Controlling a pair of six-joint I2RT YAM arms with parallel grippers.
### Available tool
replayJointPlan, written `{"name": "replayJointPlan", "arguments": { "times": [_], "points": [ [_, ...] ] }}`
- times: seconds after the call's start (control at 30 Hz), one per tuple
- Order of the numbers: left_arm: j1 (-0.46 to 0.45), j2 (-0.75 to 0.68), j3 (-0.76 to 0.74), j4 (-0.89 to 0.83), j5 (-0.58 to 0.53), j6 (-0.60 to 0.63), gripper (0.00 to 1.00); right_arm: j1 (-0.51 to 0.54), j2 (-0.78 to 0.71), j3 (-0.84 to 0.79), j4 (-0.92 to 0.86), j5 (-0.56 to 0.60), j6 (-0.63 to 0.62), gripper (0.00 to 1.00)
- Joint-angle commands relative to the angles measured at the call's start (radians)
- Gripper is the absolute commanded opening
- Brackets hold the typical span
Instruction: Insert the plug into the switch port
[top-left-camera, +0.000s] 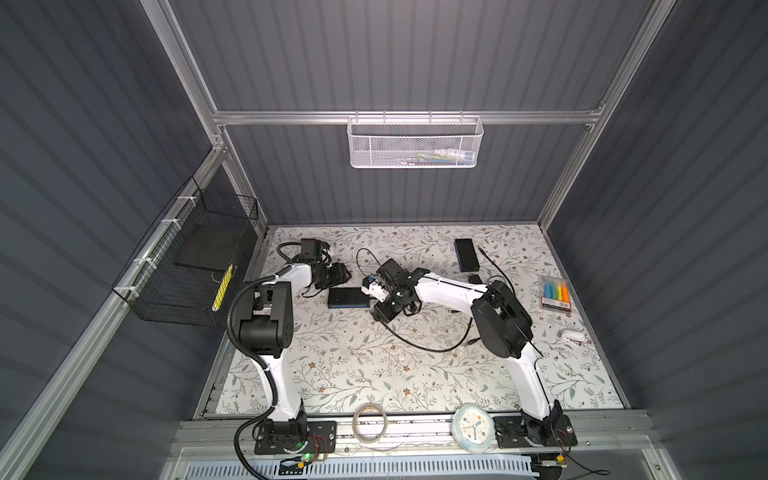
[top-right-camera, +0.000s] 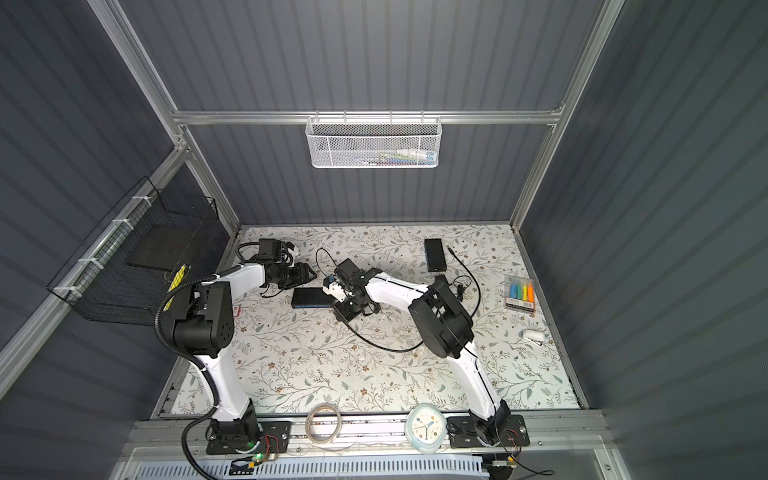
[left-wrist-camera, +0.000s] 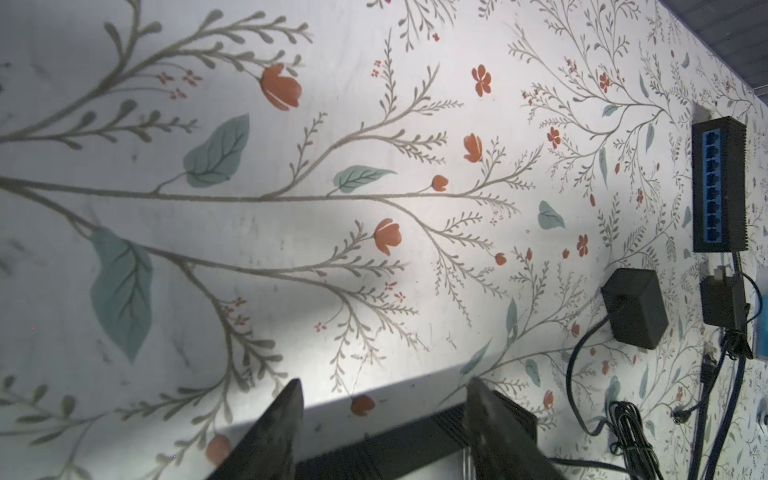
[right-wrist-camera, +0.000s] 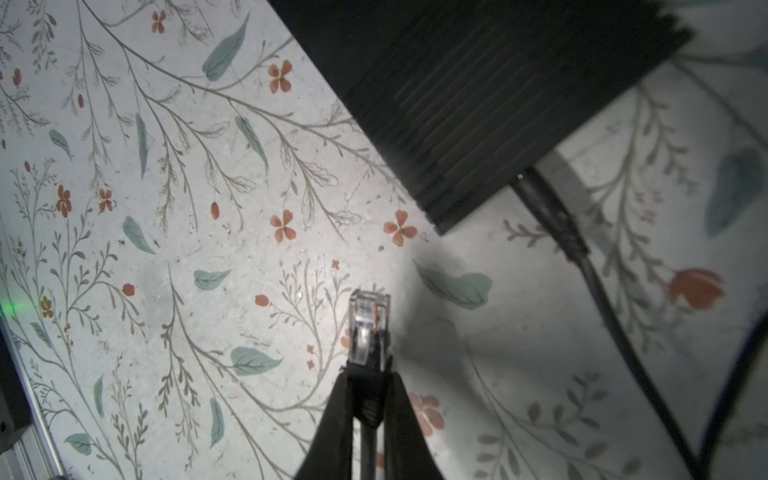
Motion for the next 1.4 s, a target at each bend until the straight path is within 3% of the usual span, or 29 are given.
{"name": "replayJointPlan", "arguments": {
  "times": [0.0,0.57,1.0,1.07,1.37],
  "points": [
    [-0.005,0.015,-0.005,0.0,0.027,0.018,0.63,0.03,0.021,0.064,0.008,-0.041,-0.003,0.0],
    [-0.005,-0.044,-0.091,0.0,0.055,-0.004,0.6,-0.004,0.168,0.265,-0.056,-0.008,-0.058,0.0],
    [-0.003,-0.136,-0.135,-0.034,0.013,-0.008,0.57,-0.033,0.128,0.231,-0.099,0.027,-0.115,0.0],
    [-0.003,-0.133,-0.122,-0.029,0.012,-0.011,0.58,-0.033,0.109,0.204,-0.11,0.078,-0.113,0.0],
    [-0.005,-0.08,-0.069,0.015,0.036,-0.02,0.57,-0.024,0.129,0.258,-0.188,0.112,-0.044,0.0]
  ]
}}
